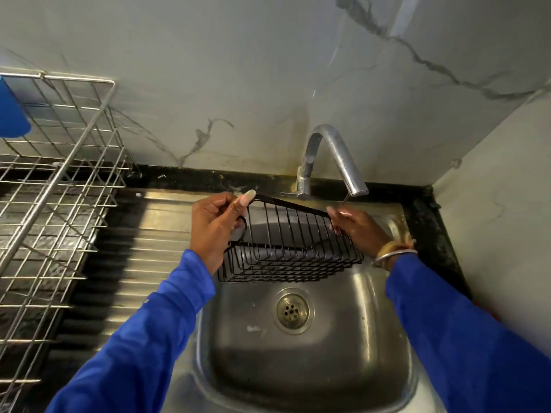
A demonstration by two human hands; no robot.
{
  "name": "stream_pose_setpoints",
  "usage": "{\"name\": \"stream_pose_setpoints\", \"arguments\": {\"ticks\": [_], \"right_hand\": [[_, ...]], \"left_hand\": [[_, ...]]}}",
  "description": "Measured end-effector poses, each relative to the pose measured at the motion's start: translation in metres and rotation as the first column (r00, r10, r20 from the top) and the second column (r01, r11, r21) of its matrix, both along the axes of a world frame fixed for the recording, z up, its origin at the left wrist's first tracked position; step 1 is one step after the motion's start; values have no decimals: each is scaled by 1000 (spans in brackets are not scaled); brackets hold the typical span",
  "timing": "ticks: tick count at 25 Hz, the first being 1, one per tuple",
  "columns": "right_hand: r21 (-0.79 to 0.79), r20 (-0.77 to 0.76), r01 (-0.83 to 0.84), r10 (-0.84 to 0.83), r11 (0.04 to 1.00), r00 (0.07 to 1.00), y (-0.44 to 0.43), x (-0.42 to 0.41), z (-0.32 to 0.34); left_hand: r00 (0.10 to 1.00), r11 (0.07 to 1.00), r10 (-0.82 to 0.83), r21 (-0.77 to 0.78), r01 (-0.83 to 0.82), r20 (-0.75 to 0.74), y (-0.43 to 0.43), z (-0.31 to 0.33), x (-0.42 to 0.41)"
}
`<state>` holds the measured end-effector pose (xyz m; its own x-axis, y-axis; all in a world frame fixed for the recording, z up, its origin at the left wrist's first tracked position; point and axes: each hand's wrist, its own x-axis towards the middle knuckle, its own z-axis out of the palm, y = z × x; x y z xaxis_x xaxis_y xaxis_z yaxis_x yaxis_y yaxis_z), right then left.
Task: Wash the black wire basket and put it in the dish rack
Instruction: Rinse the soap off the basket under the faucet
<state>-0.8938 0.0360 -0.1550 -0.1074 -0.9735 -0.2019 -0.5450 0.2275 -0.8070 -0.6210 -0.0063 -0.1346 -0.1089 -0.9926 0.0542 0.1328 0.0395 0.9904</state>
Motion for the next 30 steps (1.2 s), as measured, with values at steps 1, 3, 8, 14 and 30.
{"name": "stream_pose_setpoints", "arguments": {"ticks": [1, 3, 8, 14, 30], "right_hand": [[-15, 54, -7, 8, 1000, 999, 4, -6, -5], [-71, 144, 34, -24, 997, 989, 8, -11, -9], [-135, 28, -76, 80, 988, 996, 3, -1, 11], [-287, 309, 12, 81, 958, 948, -11, 54, 37], [-110, 470, 792, -670, 601, 574, 15, 35, 20]], "left_hand": [[1000, 1000, 5, 20, -5, -2, -1, 0, 2], [1000, 998, 11, 61, -10, -26, 0, -2, 5], [997, 995, -75, 61, 75, 2, -5, 1, -8], [899, 947, -322, 98, 307, 298, -6, 1, -69], [293, 845, -189, 3, 534, 937, -16, 25, -138]]}}
